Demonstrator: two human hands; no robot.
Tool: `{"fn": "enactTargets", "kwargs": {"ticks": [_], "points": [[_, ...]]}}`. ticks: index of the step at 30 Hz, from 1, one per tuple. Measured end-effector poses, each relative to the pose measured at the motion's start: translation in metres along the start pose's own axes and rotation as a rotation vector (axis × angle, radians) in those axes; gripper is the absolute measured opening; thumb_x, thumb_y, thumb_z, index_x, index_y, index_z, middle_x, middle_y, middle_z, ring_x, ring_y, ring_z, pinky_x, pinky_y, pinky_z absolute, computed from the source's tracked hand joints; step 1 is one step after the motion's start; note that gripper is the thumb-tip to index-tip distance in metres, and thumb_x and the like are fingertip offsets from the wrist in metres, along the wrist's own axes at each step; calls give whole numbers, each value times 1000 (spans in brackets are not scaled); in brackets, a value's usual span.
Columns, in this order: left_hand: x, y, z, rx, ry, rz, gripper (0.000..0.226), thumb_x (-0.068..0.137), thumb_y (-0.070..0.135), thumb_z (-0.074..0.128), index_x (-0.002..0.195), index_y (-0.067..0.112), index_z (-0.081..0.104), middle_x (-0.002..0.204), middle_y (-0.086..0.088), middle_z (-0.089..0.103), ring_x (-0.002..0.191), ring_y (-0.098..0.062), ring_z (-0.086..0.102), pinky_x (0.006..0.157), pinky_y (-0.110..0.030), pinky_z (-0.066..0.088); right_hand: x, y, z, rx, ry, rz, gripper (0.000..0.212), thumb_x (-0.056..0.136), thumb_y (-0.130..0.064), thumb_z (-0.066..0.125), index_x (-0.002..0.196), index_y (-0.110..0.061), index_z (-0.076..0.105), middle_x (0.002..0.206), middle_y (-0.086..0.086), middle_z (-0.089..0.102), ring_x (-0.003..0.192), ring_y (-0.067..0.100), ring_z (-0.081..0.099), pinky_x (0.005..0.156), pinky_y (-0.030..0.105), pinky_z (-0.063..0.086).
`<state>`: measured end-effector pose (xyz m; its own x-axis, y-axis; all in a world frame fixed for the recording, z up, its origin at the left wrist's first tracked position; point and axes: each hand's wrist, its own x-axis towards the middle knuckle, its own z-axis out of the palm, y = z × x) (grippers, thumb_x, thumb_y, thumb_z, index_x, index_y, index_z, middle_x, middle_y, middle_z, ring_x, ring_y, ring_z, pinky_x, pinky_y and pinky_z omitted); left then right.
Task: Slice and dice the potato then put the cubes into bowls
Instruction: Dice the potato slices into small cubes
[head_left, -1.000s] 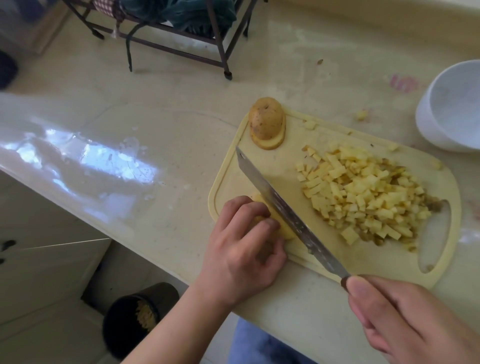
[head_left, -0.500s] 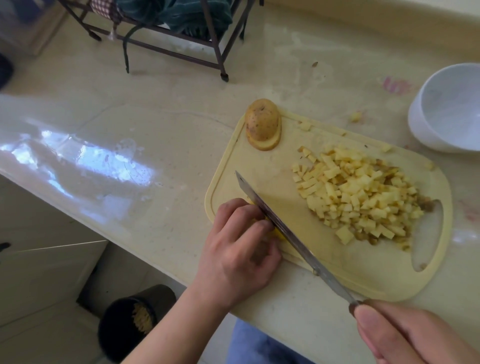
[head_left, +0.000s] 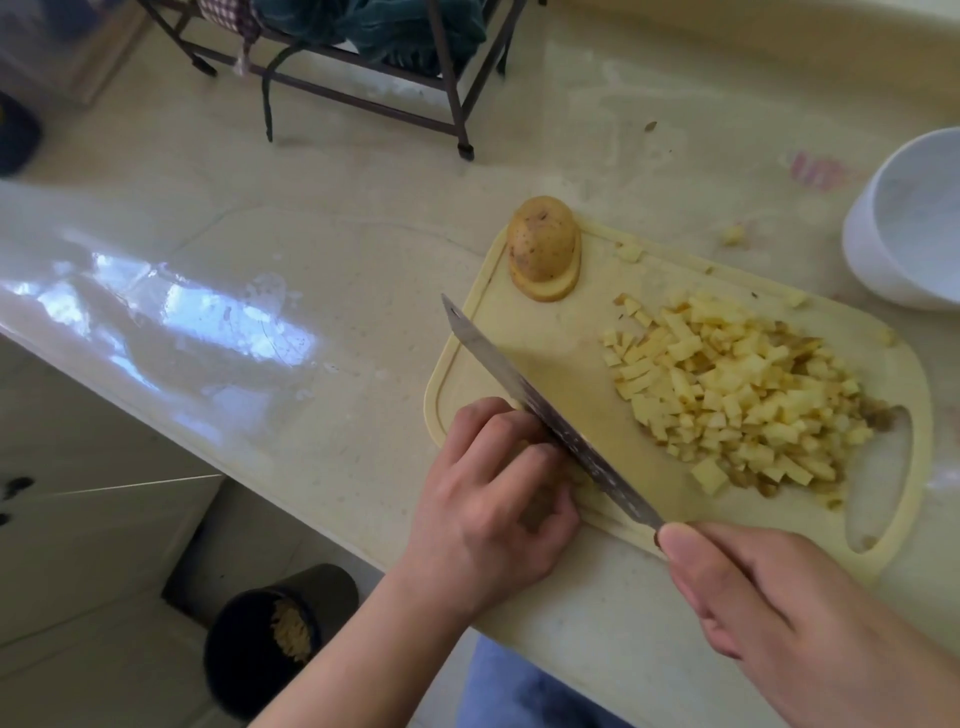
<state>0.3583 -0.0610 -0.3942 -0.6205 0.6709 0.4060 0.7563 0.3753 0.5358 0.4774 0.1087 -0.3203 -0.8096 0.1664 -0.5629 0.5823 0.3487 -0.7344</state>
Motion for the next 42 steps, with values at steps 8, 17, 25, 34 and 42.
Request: {"fn": "enactTargets", "kwargs": {"ticks": [8,17,25,34,42], "points": [[-7,2,-3,10,24,-16,10,78,6,78,81,-2,74,89,-17,65,90,-34,60,87,-36,51,-6,2,-4,118,-77,72,71,69,-81,34,64,-12,43,44,-1,39,37,5,33,40,13,26],[-8,1,-3,-39,49,8,2,81,-4,75,79,-3,75,89,-15,70,91,-32,65,85,-35,54,-14,0,1,94,-140,92,72,65,-83,32,66,-13,47,43,-1,41,39,4,40,43,13,28],[-10,-1,-4,-44,53,33,4,82,-4,75,80,-2,77,88,-14,71,86,-34,66,77,-38,54,-34,8,5,-5,21,165,92,49,-104,28,62,-16,51,51,3,47,46,6,48,47,17,34],[-10,-3,-2,-80,70,23,4,81,-3,76,78,-1,77,79,-13,68,79,-32,66,70,-38,54,5,-9,9,4,-59,7,68,73,-81,28,69,-15,43,47,-4,36,45,5,35,47,23,28],[-13,-4,0,-75,54,32,8,76,-6,82,78,-1,76,79,-12,67,80,-31,64,70,-37,53,1,-8,0,112,-108,61,69,69,-81,33,66,-13,45,43,-3,37,38,4,33,41,13,26]]}}
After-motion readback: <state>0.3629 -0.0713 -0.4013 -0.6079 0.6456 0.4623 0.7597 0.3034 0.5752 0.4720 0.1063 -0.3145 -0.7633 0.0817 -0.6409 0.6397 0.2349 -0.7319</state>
